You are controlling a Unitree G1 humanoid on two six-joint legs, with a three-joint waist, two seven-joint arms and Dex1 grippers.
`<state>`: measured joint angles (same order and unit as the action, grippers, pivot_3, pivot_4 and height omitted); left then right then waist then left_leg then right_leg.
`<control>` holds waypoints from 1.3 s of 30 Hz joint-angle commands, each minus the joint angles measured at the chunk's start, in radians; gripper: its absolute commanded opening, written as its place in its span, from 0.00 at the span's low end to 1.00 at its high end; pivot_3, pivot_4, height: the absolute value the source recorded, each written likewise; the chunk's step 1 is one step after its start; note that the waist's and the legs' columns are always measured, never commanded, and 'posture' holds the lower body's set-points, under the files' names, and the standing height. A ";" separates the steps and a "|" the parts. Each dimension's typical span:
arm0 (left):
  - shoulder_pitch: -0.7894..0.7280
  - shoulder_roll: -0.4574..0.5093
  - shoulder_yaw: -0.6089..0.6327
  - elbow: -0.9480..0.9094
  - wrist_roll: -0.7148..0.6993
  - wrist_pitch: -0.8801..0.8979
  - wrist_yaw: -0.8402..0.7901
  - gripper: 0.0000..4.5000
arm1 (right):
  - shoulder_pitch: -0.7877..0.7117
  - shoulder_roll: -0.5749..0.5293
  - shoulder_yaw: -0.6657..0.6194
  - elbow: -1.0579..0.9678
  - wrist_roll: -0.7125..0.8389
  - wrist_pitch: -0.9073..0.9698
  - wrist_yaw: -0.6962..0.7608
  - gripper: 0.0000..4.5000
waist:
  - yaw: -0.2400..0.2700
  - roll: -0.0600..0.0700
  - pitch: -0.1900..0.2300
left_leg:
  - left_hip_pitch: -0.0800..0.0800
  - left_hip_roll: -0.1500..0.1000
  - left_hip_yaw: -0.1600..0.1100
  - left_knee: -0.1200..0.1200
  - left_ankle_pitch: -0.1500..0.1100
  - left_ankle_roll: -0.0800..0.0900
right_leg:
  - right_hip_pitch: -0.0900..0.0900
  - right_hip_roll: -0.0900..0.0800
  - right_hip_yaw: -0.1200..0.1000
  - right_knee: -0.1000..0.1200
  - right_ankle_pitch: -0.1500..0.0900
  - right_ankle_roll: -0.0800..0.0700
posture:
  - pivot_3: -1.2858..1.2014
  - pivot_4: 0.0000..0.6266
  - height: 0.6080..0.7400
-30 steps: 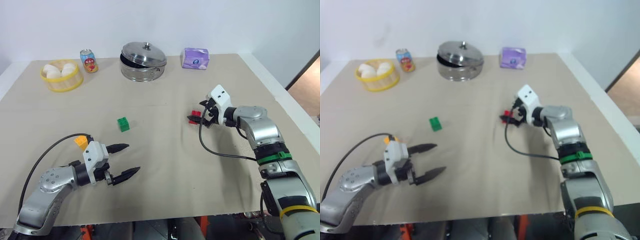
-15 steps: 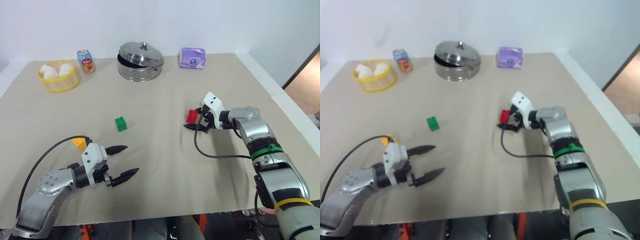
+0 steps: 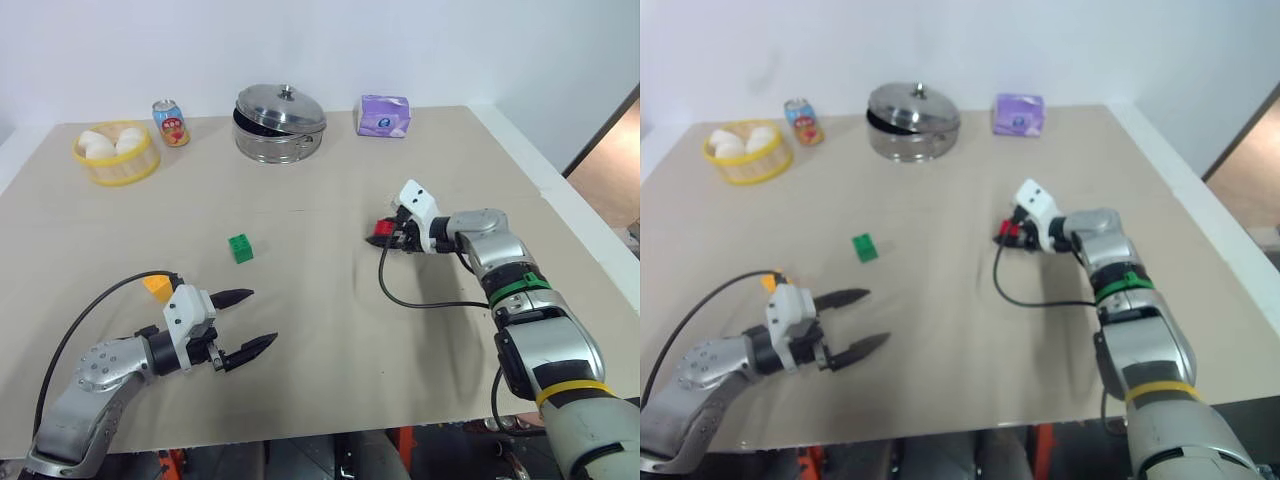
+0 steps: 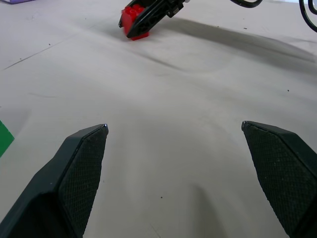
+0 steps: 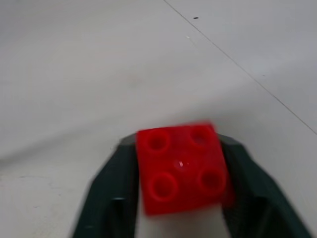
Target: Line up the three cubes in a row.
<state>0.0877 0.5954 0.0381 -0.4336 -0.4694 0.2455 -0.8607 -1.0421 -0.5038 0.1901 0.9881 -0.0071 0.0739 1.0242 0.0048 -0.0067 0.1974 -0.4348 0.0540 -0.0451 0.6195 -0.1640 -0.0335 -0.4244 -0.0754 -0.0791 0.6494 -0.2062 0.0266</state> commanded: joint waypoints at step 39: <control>0.101 0.048 0.073 -0.056 -0.062 -0.043 -0.101 1.00 | 0.330 -0.027 0.142 -0.858 0.163 0.335 0.228 0.29 | 0.001 0.000 0.000 | 0.003 0.008 0.002 0.000 0.000 -0.001 | -0.002 0.007 0.002 0.000 0.001 -0.009 | 0.52 0.24 1.00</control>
<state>0.1951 0.6395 0.1130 -0.4508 -0.5217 0.2033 -0.9647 -0.6878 -0.5294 0.3242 0.1272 0.1595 0.4412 1.2270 0.0062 -0.0070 0.1972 -0.4321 0.0623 -0.0428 0.6194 -0.1644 -0.0343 -0.4262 -0.0680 -0.0776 0.6494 -0.2055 0.0177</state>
